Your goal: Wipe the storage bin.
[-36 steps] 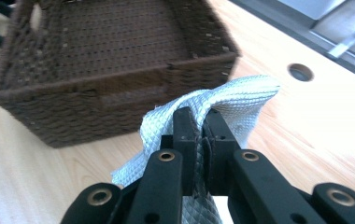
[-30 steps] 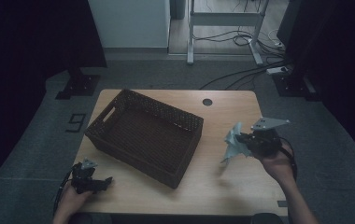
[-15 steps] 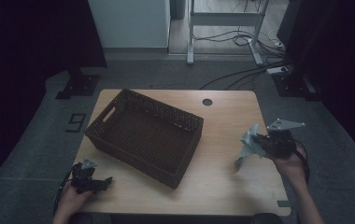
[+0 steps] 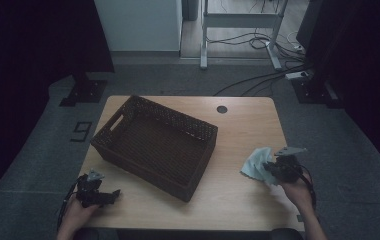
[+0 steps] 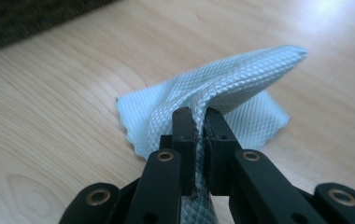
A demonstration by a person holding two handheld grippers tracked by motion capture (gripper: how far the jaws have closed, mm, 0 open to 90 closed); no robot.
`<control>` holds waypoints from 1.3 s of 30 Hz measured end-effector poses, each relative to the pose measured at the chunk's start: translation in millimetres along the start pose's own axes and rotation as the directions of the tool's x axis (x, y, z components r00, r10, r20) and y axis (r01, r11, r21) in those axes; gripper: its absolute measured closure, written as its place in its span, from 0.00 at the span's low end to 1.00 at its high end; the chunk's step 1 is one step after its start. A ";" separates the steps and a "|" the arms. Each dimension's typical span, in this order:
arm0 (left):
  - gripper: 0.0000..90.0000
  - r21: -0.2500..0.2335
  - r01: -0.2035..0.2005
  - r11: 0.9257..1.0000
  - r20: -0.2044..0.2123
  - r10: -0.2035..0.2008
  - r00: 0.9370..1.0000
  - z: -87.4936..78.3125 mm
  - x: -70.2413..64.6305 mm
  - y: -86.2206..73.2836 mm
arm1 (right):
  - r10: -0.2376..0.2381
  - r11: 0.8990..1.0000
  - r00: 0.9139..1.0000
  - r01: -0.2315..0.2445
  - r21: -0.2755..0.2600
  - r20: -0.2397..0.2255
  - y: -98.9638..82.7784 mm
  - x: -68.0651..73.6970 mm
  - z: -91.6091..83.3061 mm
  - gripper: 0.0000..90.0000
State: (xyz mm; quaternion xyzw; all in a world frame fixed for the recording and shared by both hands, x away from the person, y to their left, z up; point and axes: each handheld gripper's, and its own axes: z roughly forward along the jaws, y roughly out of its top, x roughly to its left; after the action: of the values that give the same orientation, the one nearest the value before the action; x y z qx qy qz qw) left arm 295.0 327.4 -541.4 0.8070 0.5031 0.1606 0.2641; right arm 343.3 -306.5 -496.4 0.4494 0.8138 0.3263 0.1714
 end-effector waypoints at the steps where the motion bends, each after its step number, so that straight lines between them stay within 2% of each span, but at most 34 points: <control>1: 0.00 0.000 0.000 1.000 0.000 0.000 1.000 0.0 0.0 0.0 | 0.006 1.000 1.000 -0.006 0.017 0.001 -5.3 -0.7 6.6 0.93; 4: 0.00 0.002 0.000 1.000 0.001 0.000 1.000 -0.1 0.0 0.2 | 0.009 0.999 1.000 -0.009 0.043 0.005 -12.2 -2.1 13.6 0.92; 8: 0.00 0.004 0.001 1.000 0.000 -0.001 1.000 -0.1 -0.1 0.4 | 0.018 0.999 1.000 -0.018 0.042 0.006 -16.3 -3.6 14.0 0.86; 12: 0.00 0.028 0.012 1.000 -0.008 -0.012 1.000 -0.7 -1.2 2.5 | 0.023 1.000 1.000 -0.023 0.021 -0.001 -11.6 -4.1 2.7 0.63; 13: 0.00 0.028 0.012 1.000 -0.008 -0.012 1.000 -0.7 -1.2 2.5 | 0.023 1.000 1.000 -0.023 0.021 -0.001 -11.6 -4.1 2.7 0.63; 14: 0.00 0.033 0.015 0.999 -0.010 -0.014 1.000 -0.8 -1.5 3.2 | 0.016 1.000 1.000 -0.016 0.006 0.009 -7.2 -3.1 -5.6 0.53; 17: 0.00 0.046 0.015 0.999 -0.025 -0.014 1.000 -1.3 -2.7 5.4 | 0.001 1.000 1.000 -0.001 -0.019 0.019 1.1 -0.9 -19.3 0.41; 19: 0.00 0.039 0.004 0.999 -0.039 -0.002 0.999 -2.7 -3.9 7.3 | -0.015 0.999 1.000 0.016 -0.033 0.025 7.1 2.3 -27.6 0.36; 21: 0.00 0.002 0.018 1.000 -0.038 -0.018 0.999 -6.8 -4.9 11.7 | -0.040 0.998 0.999 0.041 -0.054 0.031 12.7 7.7 -33.6 0.29; 22: 0.00 -0.012 0.025 1.000 -0.036 -0.026 0.999 -8.1 -5.3 13.3 | -0.049 0.997 0.998 0.050 -0.065 0.029 15.2 11.2 -35.4 0.29; 26: 0.00 -0.049 0.042 0.998 -0.029 -0.043 0.999 -11.5 -7.9 18.8 | -0.075 0.993 0.997 0.074 -0.095 -0.004 21.5 23.5 -36.2 0.28; 27: 0.00 -0.062 0.046 0.997 -0.025 -0.048 0.999 -12.4 -8.7 20.9 | -0.090 0.991 0.995 0.085 -0.107 -0.041 24.6 32.8 -32.4 0.28; 28: 0.00 -0.085 0.051 0.995 -0.020 -0.053 0.998 -13.6 -11.0 25.5 | -0.099 0.989 0.993 0.092 -0.113 -0.059 25.8 38.0 -29.2 0.28; 29: 0.00 -0.085 0.051 0.995 -0.020 -0.053 0.998 -13.6 -11.0 25.5 | -0.099 0.989 0.993 0.092 -0.113 -0.059 25.8 38.0 -29.2 0.28; 31: 0.00 -0.104 0.050 0.993 -0.019 -0.052 0.998 -14.0 -12.9 30.2 | -0.118 0.987 0.989 0.107 -0.118 -0.094 27.6 48.7 -21.2 0.27; 32: 0.00 -0.118 0.051 0.992 -0.020 -0.054 0.998 -13.6 -14.9 35.1 | -0.135 0.986 0.981 0.119 -0.114 -0.138 29.0 60.0 -10.6 0.26; 33: 0.00 -0.124 0.048 0.991 -0.022 -0.051 0.998 -13.3 -15.7 37.4 | -0.145 0.986 0.977 0.128 -0.109 -0.158 29.8 65.9 -4.6 0.25; 34: 0.00 -0.124 0.048 0.991 -0.022 -0.051 0.998 -13.3 -15.7 37.4 | -0.145 0.986 0.977 0.128 -0.109 -0.158 29.8 65.9 -4.6 0.25; 35: 0.00 -0.129 0.046 0.991 -0.027 -0.050 0.998 -12.6 -16.8 40.0 | -0.158 0.984 0.972 0.142 -0.105 -0.174 30.6 71.9 1.6 0.25; 36: 0.00 -0.134 0.046 0.990 -0.026 -0.050 0.998 -11.3 -18.0 43.7 | -0.187 0.981 0.960 0.171 -0.092 -0.207 32.6 84.1 12.9 0.24; 39: 0.00 -0.135 0.033 0.990 -0.042 -0.039 0.998 -7.7 -20.1 50.3 | -0.220 0.975 0.942 0.206 -0.079 -0.252 36.9 101.8 27.1 0.23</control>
State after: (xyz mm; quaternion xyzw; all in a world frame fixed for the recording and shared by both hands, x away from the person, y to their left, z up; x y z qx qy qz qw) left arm 318.7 293.6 -505.4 0.7746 0.5113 0.2072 0.3094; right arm 327.0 -196.3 -489.4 0.3076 0.8643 0.3827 0.1092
